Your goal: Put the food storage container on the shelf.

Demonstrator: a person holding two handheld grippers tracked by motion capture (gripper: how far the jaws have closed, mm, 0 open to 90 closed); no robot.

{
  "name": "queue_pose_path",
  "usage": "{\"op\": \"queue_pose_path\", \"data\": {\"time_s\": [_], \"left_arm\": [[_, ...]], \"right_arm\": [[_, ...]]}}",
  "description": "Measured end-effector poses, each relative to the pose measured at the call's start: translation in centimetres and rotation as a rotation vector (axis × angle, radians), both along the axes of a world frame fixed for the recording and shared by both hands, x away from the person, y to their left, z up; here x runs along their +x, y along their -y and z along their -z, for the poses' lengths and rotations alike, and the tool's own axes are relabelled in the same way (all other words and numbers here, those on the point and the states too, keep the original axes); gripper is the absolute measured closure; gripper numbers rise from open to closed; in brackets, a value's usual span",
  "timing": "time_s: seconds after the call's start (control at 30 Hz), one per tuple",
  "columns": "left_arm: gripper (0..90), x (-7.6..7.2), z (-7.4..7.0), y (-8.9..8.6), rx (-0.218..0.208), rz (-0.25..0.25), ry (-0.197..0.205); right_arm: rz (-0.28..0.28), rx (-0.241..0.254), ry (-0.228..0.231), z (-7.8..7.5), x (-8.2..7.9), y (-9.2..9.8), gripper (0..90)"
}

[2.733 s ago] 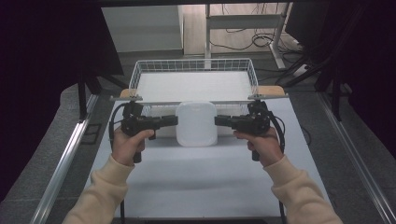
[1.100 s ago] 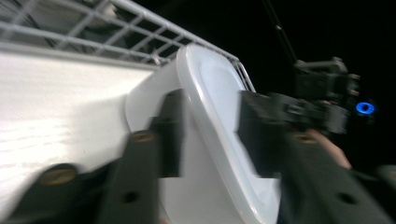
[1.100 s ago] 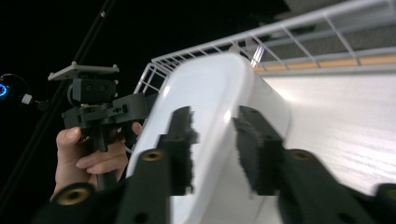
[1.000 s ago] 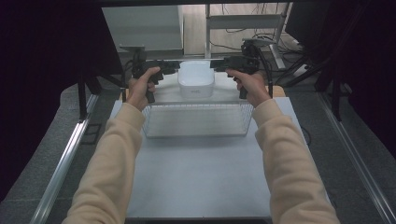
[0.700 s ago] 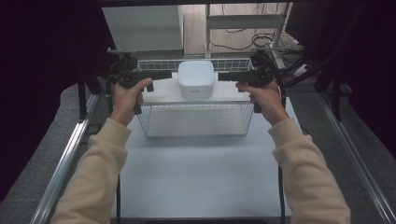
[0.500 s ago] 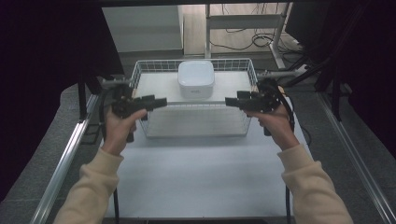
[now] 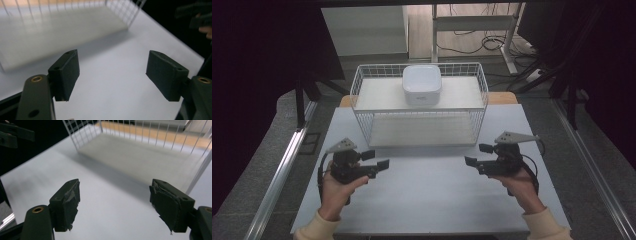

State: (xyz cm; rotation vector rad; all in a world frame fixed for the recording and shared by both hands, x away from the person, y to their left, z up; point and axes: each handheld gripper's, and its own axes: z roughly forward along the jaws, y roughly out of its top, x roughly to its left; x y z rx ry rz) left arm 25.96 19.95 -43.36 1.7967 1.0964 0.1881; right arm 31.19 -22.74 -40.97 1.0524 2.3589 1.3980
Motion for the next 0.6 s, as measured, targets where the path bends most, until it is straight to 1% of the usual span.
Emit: {"op": "queue_pose_path", "data": {"time_s": [0.03, 0.07, 0.13, 0.17, 0.2, 0.23, 0.27, 0.3, 0.4, 0.43, 0.53, 0.6], "left_arm": [[26.0, -0.6, 1.3, 0.3, 0.036, 0.000, -0.006], [25.9, -0.6, 1.3, 0.3, 0.036, 0.000, -0.006], [25.9, -0.8, 2.1, 0.4, 0.048, -0.007, -0.025], [25.6, -0.7, 2.5, 0.4, 0.050, -0.007, -0.037], [25.6, -0.7, 2.9, 0.4, 0.050, -0.014, -0.046], [25.6, -0.6, 3.2, 0.3, 0.048, -0.021, -0.055], [25.6, -0.6, 3.5, 0.2, 0.050, -0.023, -0.064], [25.5, -0.6, 3.7, 0.1, 0.056, -0.026, -0.066], [25.4, -0.5, 3.8, -0.1, 0.053, -0.034, -0.066], [25.4, -0.5, 3.8, -0.1, 0.052, -0.034, -0.065], [24.9, -0.5, 3.8, 0.1, 0.048, -0.025, -0.072], [24.6, -0.7, 3.8, 0.1, 0.047, -0.028, -0.071]], "right_arm": [[0.001, -0.010, -0.006, 1.3, -0.7, 0.4, 23.8], [0.001, -0.010, -0.006, 1.3, -0.7, 0.4, 23.8], [-0.004, -0.020, -0.022, 2.5, -1.1, 0.5, 23.8], [-0.007, -0.024, -0.026, 3.5, -1.2, 0.6, 23.7], [-0.007, -0.024, -0.026, 3.5, -1.2, 0.6, 23.7], [-0.004, -0.023, -0.029, 4.0, -1.2, 0.6, 23.7], [-0.009, -0.033, -0.042, 4.3, -1.2, 0.6, 22.6], [-0.007, -0.056, -0.036, 4.5, -1.2, 0.6, 22.2], [-0.006, -0.051, -0.034, 4.4, -1.2, 0.6, 21.9], [-0.003, -0.052, -0.027, 4.3, -1.3, 0.6, 21.4], [-0.001, -0.049, -0.026, 4.3, -1.4, 0.7, 20.4], [0.002, -0.049, -0.012, 4.3, -1.6, 0.8, 18.4]]}}
